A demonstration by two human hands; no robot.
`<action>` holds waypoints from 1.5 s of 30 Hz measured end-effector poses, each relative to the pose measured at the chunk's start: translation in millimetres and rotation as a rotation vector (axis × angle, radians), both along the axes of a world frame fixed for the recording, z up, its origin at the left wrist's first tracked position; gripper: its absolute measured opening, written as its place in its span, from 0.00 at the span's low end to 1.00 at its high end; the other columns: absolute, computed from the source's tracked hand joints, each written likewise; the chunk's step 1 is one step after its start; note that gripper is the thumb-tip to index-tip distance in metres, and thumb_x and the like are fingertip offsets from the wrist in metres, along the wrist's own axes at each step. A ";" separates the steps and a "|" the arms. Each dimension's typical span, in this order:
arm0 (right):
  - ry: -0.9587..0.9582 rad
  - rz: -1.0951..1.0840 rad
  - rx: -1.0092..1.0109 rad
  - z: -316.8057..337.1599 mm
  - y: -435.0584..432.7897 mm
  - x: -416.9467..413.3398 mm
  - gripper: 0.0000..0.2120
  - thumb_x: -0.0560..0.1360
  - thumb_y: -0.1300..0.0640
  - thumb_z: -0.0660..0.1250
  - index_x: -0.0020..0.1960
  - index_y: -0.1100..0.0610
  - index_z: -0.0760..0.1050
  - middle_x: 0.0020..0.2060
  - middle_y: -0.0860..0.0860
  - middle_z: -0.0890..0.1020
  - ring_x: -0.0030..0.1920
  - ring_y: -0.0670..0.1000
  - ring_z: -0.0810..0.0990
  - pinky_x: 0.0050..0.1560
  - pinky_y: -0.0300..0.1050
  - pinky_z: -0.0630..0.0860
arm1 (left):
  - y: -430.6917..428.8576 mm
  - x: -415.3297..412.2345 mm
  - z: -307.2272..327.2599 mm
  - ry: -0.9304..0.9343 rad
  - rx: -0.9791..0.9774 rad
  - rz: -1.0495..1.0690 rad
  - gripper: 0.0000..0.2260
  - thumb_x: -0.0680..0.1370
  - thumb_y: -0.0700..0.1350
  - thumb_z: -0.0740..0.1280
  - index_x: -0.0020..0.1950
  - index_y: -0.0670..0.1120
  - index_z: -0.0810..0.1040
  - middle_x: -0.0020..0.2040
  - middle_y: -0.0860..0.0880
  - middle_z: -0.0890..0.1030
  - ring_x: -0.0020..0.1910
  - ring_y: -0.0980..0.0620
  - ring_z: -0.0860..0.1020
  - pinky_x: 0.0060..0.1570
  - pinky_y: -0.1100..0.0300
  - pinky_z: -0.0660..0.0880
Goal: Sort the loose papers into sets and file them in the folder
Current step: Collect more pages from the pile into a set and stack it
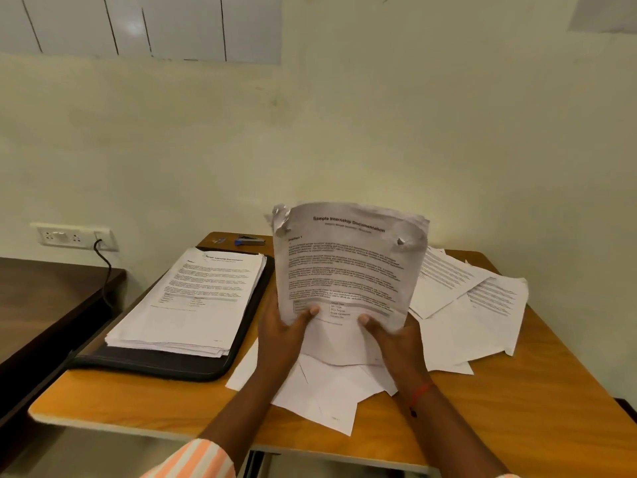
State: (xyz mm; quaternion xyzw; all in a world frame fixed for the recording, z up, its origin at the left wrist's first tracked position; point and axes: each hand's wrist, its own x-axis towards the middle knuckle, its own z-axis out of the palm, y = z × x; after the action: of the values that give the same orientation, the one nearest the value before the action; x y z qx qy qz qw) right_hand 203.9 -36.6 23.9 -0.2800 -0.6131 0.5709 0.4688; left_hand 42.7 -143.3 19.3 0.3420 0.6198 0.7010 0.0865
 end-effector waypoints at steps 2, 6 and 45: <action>-0.011 -0.008 0.018 3.9 3.2 0.3 0.17 0.71 0.60 0.77 0.55 0.47 0.77 0.50 0.44 0.84 0.48 0.39 0.83 0.41 0.35 0.80 | 0.3 0.5 7.4 0.027 -0.022 -0.001 0.22 0.74 0.45 0.76 0.60 0.61 0.72 0.55 0.62 0.79 0.53 0.71 0.78 0.42 0.75 0.75; -0.036 -0.041 0.070 6.4 7.4 -1.6 0.16 0.72 0.56 0.77 0.56 0.45 0.77 0.51 0.43 0.84 0.50 0.43 0.84 0.43 0.36 0.81 | 4.7 -3.2 11.1 0.055 -0.014 -0.007 0.22 0.74 0.41 0.76 0.59 0.61 0.72 0.53 0.63 0.78 0.51 0.74 0.78 0.40 0.77 0.74; -0.291 0.048 0.143 30.9 66.6 -7.4 0.09 0.81 0.56 0.65 0.61 0.50 0.75 0.55 0.46 0.83 0.54 0.49 0.83 0.49 0.45 0.81 | -24.6 -18.3 1.1 -0.237 -0.419 -0.439 0.17 0.75 0.46 0.76 0.60 0.58 0.76 0.59 0.55 0.84 0.51 0.58 0.84 0.45 0.63 0.81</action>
State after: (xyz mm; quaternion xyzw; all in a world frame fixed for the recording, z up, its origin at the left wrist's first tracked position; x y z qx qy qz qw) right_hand 196.5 29.9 54.9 -0.3109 -0.7202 0.4900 0.3801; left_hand 24.4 -168.0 20.4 0.3583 0.6475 0.5577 0.3758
